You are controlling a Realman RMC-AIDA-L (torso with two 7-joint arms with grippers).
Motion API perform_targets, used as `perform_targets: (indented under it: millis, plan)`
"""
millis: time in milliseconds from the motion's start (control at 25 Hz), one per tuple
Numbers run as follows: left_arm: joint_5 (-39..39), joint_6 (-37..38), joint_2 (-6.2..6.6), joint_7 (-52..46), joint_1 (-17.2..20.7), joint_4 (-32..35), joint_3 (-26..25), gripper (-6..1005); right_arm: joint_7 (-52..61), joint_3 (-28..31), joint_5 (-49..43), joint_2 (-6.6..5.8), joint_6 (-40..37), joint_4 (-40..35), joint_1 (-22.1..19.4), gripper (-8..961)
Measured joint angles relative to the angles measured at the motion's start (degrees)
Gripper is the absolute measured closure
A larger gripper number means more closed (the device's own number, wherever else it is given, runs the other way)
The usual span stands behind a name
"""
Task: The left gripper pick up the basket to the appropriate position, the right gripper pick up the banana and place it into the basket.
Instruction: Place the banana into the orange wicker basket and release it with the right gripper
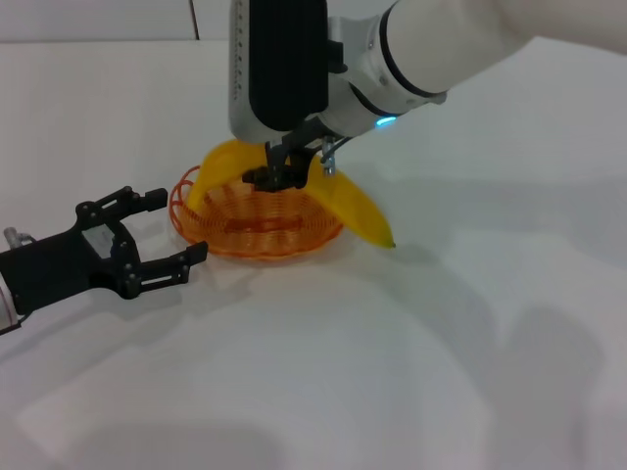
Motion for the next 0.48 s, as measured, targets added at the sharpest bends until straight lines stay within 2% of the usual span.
perform_targets:
  millis: [480]
  plan:
    - [0.0,0.0,0.0,0.0,-0.1,-0.1,0.0,106,0.5,-2.7,0.3,0.06,3.8,0.4,0.3,349]
